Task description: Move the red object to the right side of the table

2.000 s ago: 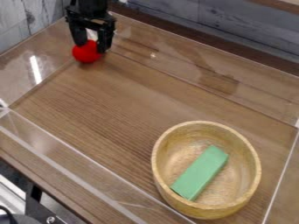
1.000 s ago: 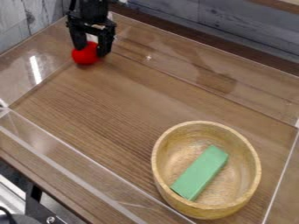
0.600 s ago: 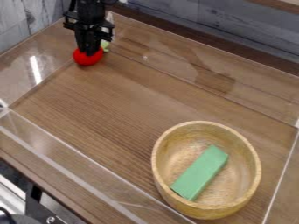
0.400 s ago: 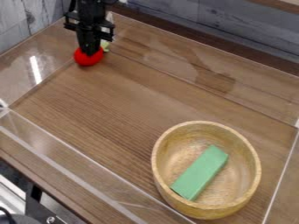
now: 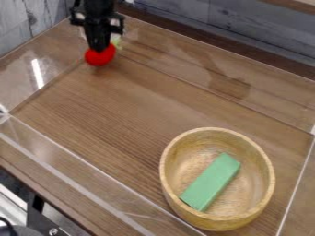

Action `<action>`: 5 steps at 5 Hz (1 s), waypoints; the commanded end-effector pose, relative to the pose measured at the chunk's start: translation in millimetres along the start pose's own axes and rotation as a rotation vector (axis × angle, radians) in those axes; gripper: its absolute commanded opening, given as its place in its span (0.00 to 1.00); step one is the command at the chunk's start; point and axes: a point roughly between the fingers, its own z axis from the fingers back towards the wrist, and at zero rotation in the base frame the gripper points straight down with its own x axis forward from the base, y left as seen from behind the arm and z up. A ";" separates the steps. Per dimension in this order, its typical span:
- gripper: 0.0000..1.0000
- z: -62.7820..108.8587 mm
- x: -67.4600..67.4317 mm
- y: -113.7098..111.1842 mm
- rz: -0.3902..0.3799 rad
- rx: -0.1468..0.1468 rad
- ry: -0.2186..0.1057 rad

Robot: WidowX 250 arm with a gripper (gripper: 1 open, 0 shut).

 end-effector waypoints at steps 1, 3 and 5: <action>0.00 60.2 6.0 -27.5 -0.041 -0.004 -0.099; 0.00 74.3 -2.0 -103.2 -0.151 -0.074 -0.080; 0.00 67.6 -16.4 -178.3 -0.300 -0.111 -0.056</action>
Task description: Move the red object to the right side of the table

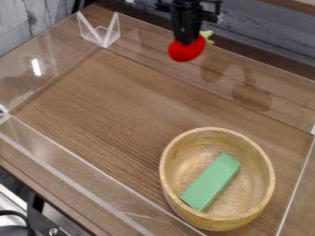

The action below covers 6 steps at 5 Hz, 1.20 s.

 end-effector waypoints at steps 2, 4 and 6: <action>0.00 3.7 6.9 -2.1 -0.004 0.026 -0.081; 0.00 -6.4 2.6 30.7 0.084 0.048 -0.105; 0.00 -11.7 1.2 43.4 0.110 0.053 -0.153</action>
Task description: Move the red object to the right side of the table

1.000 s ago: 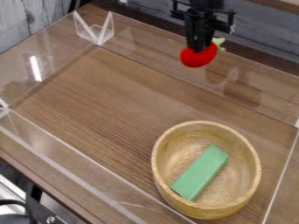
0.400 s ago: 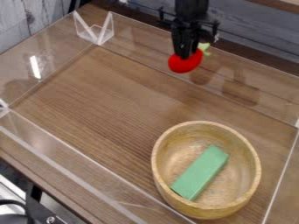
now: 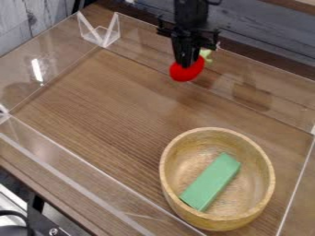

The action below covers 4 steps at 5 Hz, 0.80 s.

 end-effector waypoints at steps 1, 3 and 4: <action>0.00 20.1 5.2 11.4 0.022 0.016 -0.085; 0.00 11.4 5.0 -19.6 -0.037 -0.005 -0.089; 0.00 9.9 6.8 -51.3 -0.091 -0.027 -0.087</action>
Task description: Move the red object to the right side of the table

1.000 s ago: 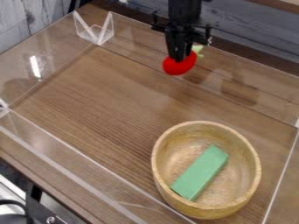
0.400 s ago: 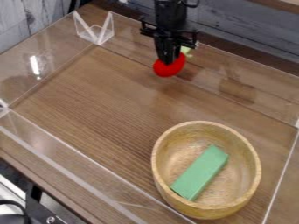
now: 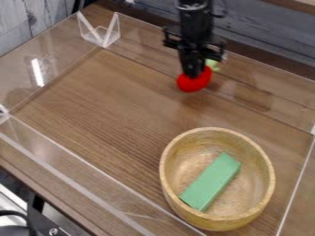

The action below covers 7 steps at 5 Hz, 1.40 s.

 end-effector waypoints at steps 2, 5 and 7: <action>0.00 0.9 13.6 -58.3 -0.066 -0.005 -0.066; 0.00 -31.7 14.7 -83.0 -0.087 0.007 -0.062; 0.00 -44.9 14.5 -90.6 -0.087 0.012 -0.069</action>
